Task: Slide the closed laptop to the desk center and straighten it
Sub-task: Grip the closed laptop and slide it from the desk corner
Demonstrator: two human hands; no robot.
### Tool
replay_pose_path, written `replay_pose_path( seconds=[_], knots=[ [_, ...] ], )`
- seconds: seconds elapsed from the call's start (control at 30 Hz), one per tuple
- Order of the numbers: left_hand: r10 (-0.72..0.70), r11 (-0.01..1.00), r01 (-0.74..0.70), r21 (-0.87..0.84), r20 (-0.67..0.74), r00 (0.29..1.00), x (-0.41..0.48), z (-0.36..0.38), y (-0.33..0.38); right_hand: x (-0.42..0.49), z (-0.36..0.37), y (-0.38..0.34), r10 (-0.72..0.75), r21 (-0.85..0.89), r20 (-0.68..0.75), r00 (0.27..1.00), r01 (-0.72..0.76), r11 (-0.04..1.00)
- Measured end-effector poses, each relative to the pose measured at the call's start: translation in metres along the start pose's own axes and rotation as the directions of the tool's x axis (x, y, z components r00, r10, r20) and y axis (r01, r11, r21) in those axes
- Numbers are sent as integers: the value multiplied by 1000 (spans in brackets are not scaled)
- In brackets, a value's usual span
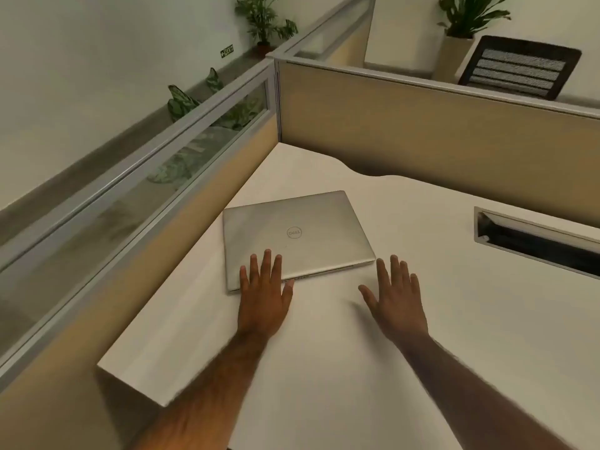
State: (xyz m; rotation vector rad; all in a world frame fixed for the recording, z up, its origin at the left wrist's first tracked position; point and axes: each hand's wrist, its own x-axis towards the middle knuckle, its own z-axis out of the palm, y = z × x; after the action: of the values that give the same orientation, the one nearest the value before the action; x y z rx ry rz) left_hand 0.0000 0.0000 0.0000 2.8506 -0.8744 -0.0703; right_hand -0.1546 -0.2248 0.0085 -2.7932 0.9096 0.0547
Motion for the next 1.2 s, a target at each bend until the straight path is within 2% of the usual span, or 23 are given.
replay_pose_path(
  seconds=[0.13,0.23,0.53,0.73,0.9,1.07,1.13,1.2],
  knots=[
    [-181,983,180,-27,-54,982,32,-9,-18,30,-7,-12,-47,11,-21,999,47,999],
    [-269,962,268,-51,-16,963,45,-8,-24,49,-8,-16,-54,18,-23,998,55,998],
    [-413,897,414,-155,38,910,74,-8,-33,100,-20,-28,-43,156,93,995,28,987],
    [-497,838,494,-230,50,866,90,-10,-40,124,-15,-32,36,220,323,946,-112,969],
    [-563,780,547,-304,41,826,105,-15,-45,142,-12,-38,129,261,254,958,-196,945],
    [-651,667,633,-392,105,752,123,-21,-49,165,-13,-39,293,451,266,918,-387,804],
    [-690,612,668,-423,128,713,129,-23,-53,172,-12,-39,319,507,271,908,-416,755],
    [-709,591,690,-418,140,691,132,-22,-56,176,-10,-43,326,500,272,905,-423,756]
  ],
)
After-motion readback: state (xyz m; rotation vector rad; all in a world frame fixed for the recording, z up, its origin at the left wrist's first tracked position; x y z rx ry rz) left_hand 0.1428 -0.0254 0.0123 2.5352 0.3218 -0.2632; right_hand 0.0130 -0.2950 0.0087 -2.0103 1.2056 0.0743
